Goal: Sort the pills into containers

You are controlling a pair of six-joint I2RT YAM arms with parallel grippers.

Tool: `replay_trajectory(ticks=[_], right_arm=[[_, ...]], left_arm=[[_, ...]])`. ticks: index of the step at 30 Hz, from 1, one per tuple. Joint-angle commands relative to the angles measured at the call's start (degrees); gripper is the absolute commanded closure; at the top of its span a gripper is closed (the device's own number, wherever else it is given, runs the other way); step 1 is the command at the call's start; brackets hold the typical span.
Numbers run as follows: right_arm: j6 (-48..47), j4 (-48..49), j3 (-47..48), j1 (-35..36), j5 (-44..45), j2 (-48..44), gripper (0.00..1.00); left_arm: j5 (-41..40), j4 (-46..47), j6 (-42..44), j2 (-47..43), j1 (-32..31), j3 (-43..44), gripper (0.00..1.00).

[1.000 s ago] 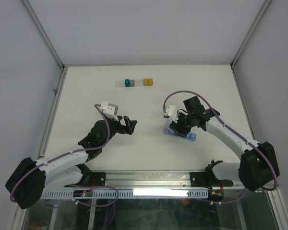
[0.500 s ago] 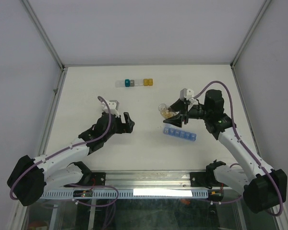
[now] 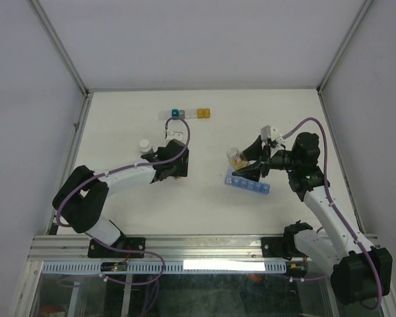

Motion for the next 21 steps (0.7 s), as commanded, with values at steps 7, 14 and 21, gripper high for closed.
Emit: replay_trajectory(ticks=[7,14,21], right_arm=[[1.67,1.05,2.55,-0.53,-1.66,-0.38,1.0],[0.23,1.36,2.4,-0.87,-1.1,0.02,1.0],[1.24,2.65,1.91,-1.15,-1.25,0.15,1.0]], left_arm=[[-0.51,-3.96,3.03,4.71,-0.38,4.69,0.43],[2.81,-3.84,2.95,5.83,-0.38,4.47,0.46],[3.7,-4.01,2.73,5.43,-1.07,3.93,0.47]])
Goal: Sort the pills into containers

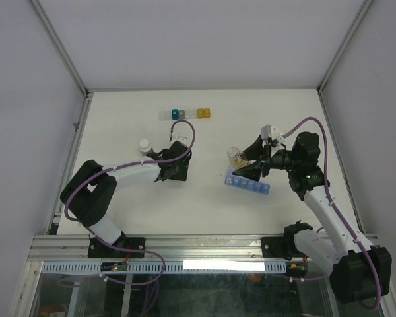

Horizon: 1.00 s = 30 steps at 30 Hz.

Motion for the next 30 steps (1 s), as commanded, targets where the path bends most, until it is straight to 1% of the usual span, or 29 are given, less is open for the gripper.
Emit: replay_trajectory(ticks=[1,4,7,9,13,16,20,22,25,30], right_arm=[[0.77,3.0,1.87,-0.45,-0.82,-0.2,1.0],[0.88,3.03,1.81,-0.54,-0.76,-0.19,1.0],[0.95,3.28,1.52,-0.54,-0.77,-0.11,1.0],[0.94,3.49,1.29,-0.54,-0.45,-0.11,1.0],[-0.51,2.24,1.36,-0.71,-0.16,-0.19,1.0],[-4.98,-2.99,2.62,-0.93,0.2,-0.28,1.0],[-11.68,-11.0,4.88,-1.27,0.2,-0.27,1.0],[-14.1,-14.72,5.82,-1.48,0.3,-0.43,1.0],[-15.33,-16.41,6.54,-1.78,0.19,-0.72,1.0],[-17.03,-18.93,7.59,-1.85,-0.2,-0.93,1.0]], left_arm=[[1.41,0.62,0.87,-0.56,-0.77,1.46,0.48],[1.03,0.62,0.89,-0.05,-0.73,1.44,0.52],[0.88,0.55,1.16,0.23,-0.72,1.58,0.6],[1.23,0.54,1.18,-0.5,-0.71,1.75,0.64],[4.66,1.51,1.39,-5.15,-0.97,1.46,0.66],[11.72,5.43,1.71,-11.97,-0.98,-0.2,0.66],[24.29,17.47,0.75,-22.38,-0.91,-5.22,0.66],[29.3,23.15,-0.52,-26.34,-0.84,-7.63,0.66],[35.24,28.56,-2.46,-29.96,-0.6,-9.31,0.66],[43.8,38.46,-6.95,-32.25,-0.42,-10.88,0.66]])
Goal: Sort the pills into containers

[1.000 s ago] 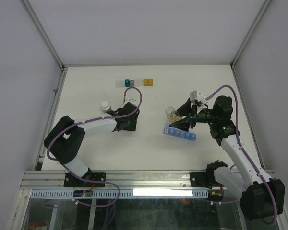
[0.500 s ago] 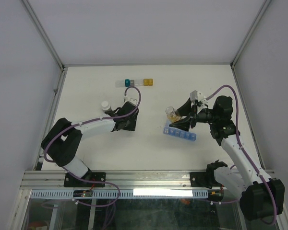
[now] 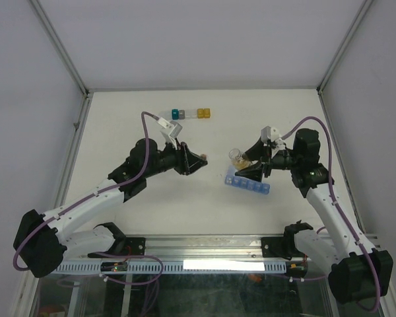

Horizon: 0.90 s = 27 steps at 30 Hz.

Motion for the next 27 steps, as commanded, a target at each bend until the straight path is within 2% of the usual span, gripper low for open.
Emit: replay_trajectory(ticks=[1,8,27], right_arm=[[-3.67,-3.25,3.6,-0.41,-0.56,-1.05,1.0],[-3.92,-4.33,4.28,-0.41,-0.72,-1.2,1.0],[-5.6,-6.0,4.46,-0.41,0.48,-0.74,1.0]], left_arm=[[12.72,15.01,-5.87,-1.63,0.09,-2.05,0.66],[19.5,26.55,-12.74,-1.46,0.06,-4.27,0.67],[18.5,27.31,-13.67,-0.05,0.23,-2.87,0.67]])
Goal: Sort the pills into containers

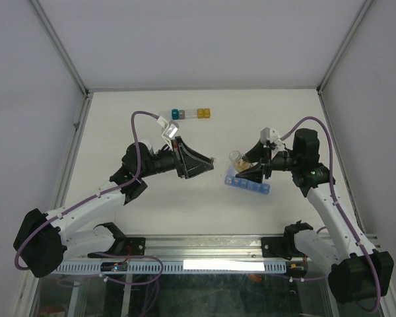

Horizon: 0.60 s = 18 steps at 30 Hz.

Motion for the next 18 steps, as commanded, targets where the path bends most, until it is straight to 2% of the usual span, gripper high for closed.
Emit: replay_trajectory(ticks=[1,18], right_arm=[[-1.31,0.8,3.07,-0.37,0.79,-0.58,1.0],[-9.53,-5.66,4.57,8.5,11.15,0.71,1.0]], left_arm=[[0.13,2.83,-0.62,0.39,0.22,1.58,0.67],[1.11,0.98,-2.16,6.94,0.46,6.62,0.68]])
